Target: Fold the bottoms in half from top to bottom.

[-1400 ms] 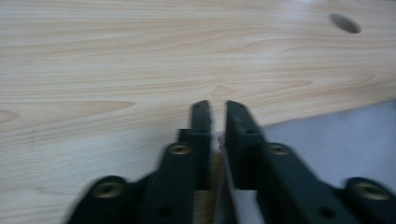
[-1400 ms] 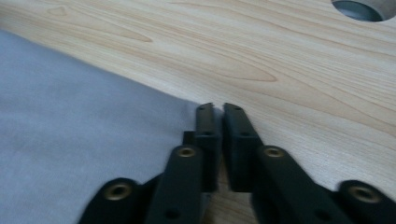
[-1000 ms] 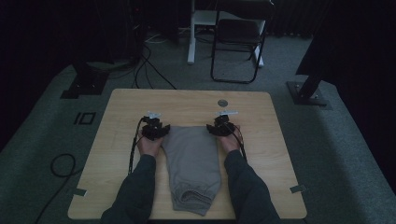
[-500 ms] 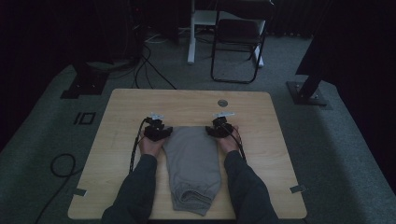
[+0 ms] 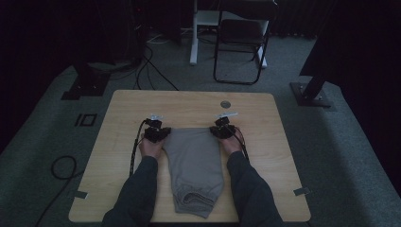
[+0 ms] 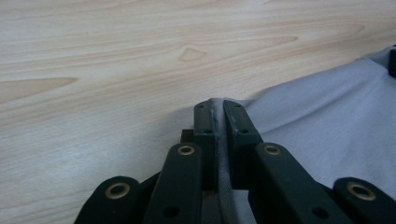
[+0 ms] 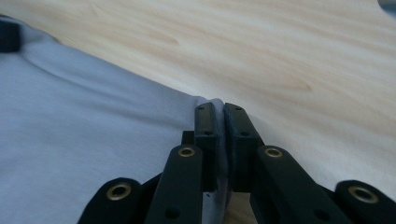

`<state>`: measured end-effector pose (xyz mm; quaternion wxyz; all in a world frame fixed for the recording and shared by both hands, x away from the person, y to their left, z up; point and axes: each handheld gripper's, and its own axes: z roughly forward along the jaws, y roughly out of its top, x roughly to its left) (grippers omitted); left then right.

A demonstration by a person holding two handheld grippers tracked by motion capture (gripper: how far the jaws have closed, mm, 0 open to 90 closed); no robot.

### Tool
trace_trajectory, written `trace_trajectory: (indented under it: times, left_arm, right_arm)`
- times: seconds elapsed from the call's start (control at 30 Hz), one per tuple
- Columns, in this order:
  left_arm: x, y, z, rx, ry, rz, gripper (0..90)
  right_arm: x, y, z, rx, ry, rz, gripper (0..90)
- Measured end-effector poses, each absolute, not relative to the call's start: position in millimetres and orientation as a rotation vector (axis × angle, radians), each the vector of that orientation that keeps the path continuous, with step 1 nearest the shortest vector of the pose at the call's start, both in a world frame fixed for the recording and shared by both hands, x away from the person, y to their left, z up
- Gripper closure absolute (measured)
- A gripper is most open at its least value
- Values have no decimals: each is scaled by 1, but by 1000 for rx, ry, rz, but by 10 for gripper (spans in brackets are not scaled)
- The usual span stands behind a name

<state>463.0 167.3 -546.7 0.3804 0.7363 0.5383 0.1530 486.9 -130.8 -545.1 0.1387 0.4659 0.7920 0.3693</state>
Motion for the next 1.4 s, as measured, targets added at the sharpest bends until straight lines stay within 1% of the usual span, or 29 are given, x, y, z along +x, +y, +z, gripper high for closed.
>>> trace_trajectory:
  times: [0.2,0.47,0.67,0.83,1.03,1.17,1.27,1.4]
  left_arm:
    - [463,169,-521,1803,1339,425,852]
    - [459,167,-486,1758,1258,462,851]
    - [447,169,-473,1749,1212,453,849]
    - [426,173,-470,1743,1164,441,849]
    - [385,170,-470,1788,1086,443,849]
    - [358,167,-480,1837,1053,418,847]
    - [342,167,-493,1857,1054,361,846]
    - [326,162,-511,1946,1055,319,844]
  right_arm:
    - [491,-138,-521,1302,2226,1197,856]
    - [493,-149,-492,1280,2156,1306,854]
    - [483,-151,-479,1206,2166,1348,851]
    - [464,-158,-478,1155,2186,1398,851]
    - [431,-169,-476,1069,2225,1429,850]
    - [405,-175,-482,1009,2269,1408,849]
    - [385,-181,-491,994,2310,1402,847]
    - [366,-183,-508,995,2381,1360,846]
